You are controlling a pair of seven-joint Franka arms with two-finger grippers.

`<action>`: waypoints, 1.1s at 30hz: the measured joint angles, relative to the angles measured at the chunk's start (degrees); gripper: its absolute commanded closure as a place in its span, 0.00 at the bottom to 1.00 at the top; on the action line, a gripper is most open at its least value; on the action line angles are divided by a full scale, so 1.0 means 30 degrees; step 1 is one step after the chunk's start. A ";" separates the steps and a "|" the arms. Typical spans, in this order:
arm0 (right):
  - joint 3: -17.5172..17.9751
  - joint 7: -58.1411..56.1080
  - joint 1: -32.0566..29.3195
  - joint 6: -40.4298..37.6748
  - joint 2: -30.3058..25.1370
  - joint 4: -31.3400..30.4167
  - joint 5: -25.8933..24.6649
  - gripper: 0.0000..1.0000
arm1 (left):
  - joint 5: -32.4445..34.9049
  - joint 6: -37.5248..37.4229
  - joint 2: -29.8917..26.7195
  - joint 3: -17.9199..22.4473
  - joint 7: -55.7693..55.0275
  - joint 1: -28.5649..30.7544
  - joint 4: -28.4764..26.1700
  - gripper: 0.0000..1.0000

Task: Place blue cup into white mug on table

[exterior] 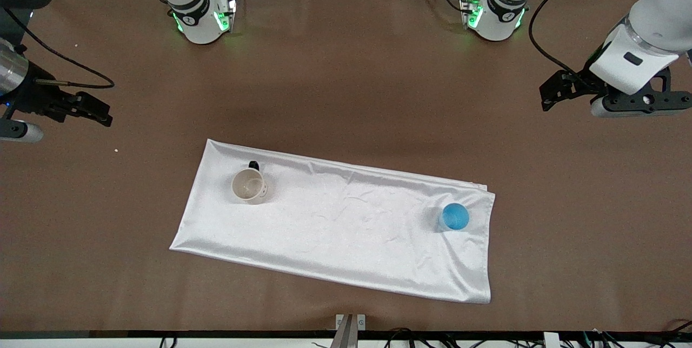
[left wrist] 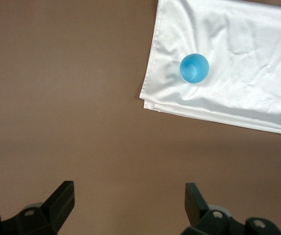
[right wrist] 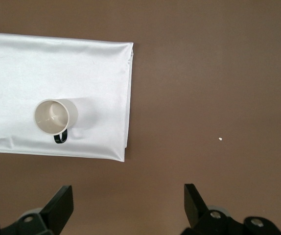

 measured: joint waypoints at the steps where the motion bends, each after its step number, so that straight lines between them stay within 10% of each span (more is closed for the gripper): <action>1: 0.0000 -0.0004 0.0000 0.0000 0.0000 0.0000 0.0000 0.00 | 0.0000 0.0000 0.0000 0.0000 0.0000 0.0000 0.0000 0.00; 33: 0.0025 -0.0071 0.0312 0.0760 -0.0065 -0.1327 0.0003 0.00 | 0.0000 0.0000 0.0055 -0.0061 0.0000 -0.0251 0.0011 0.00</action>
